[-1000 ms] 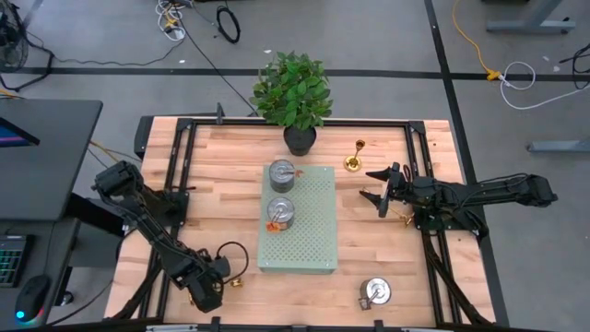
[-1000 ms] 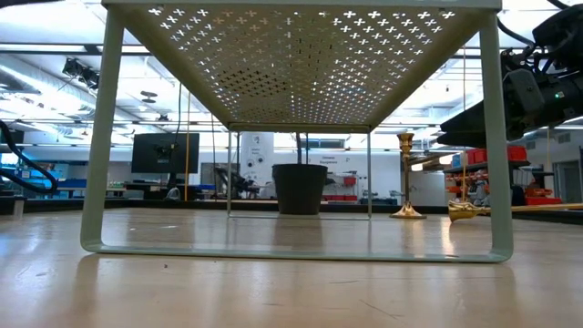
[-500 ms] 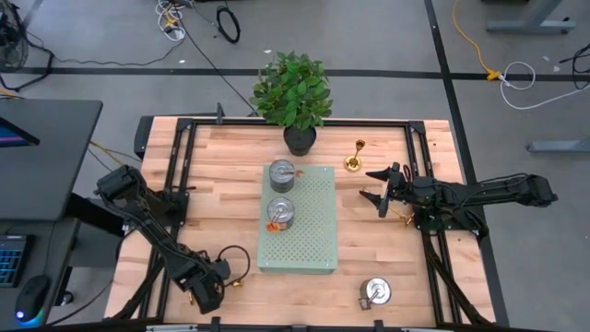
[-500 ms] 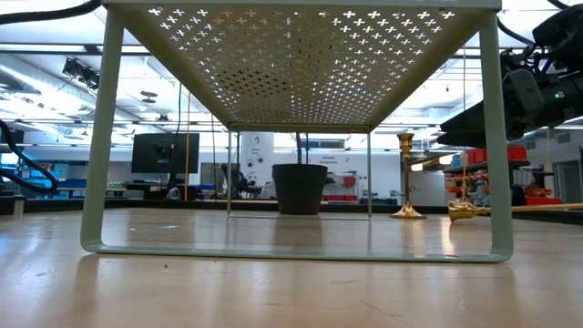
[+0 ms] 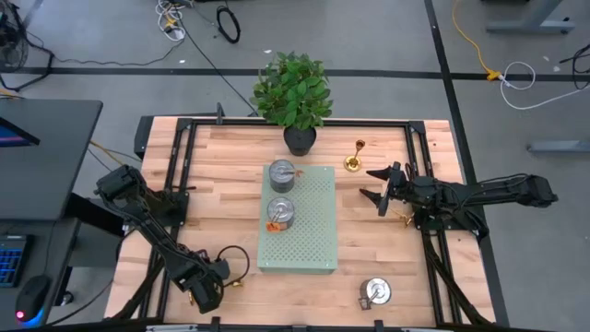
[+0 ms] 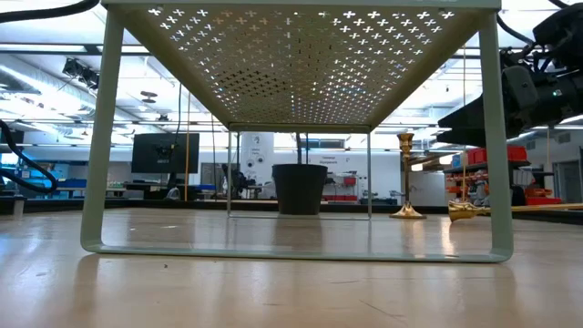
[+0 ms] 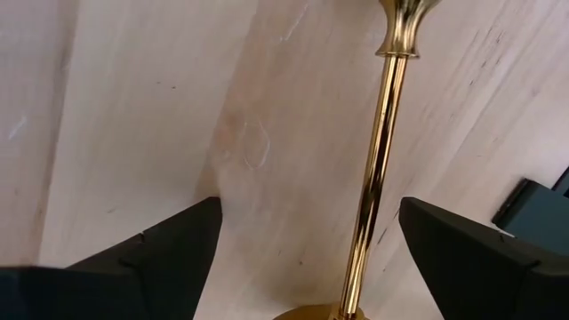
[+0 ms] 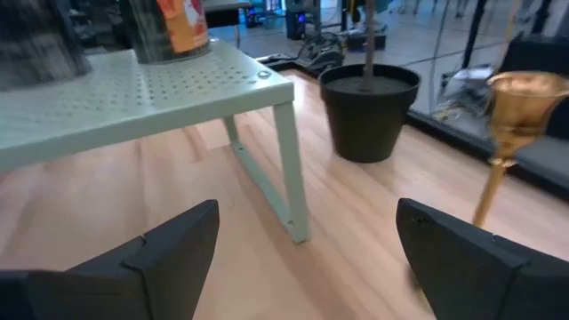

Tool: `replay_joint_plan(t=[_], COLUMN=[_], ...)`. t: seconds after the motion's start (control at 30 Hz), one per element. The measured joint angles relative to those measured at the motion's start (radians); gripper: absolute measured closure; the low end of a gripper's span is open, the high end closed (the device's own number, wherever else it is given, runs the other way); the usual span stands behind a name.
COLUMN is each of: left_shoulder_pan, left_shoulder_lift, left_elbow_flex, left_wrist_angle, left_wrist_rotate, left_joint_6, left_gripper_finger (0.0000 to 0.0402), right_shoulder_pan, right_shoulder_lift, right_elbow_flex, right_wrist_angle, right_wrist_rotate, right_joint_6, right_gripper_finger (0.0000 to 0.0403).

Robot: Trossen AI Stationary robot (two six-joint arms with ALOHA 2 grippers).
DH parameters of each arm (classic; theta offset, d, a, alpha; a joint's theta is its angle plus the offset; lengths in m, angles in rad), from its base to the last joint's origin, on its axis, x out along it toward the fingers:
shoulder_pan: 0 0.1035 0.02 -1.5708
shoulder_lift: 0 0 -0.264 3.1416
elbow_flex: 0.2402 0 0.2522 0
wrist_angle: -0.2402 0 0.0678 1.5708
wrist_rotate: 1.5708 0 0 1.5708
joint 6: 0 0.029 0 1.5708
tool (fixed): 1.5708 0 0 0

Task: Pick & Place candle stick holders
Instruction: Put the bottom gold candle holder on the shelf

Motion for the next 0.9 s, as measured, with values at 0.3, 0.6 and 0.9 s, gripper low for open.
replay_joint_plan(t=[0.3,0.6,0.9], left_shoulder_pan=[0.000,0.001,0.000], left_shoulder_lift=[0.001,0.002,0.002], left_elbow_flex=[-0.002,-0.002,-0.002], left_wrist_angle=[-0.011,-0.048,-0.057], left_wrist_rotate=[-0.009,-0.023,-0.054], left_joint_6=[-0.006,-0.026,-0.024], left_gripper_finger=[0.0103,0.0234,0.0374], right_shoulder_pan=[0.000,0.000,0.000], right_shoulder_lift=[0.000,0.000,0.000], right_elbow_flex=[0.000,0.000,0.000], right_wrist_angle=[0.006,0.009,0.149], right_wrist_rotate=[-0.032,-0.050,-0.091], right_joint_6=[0.044,0.081,0.092], right_gripper_finger=[0.0055,0.0055,0.0055])
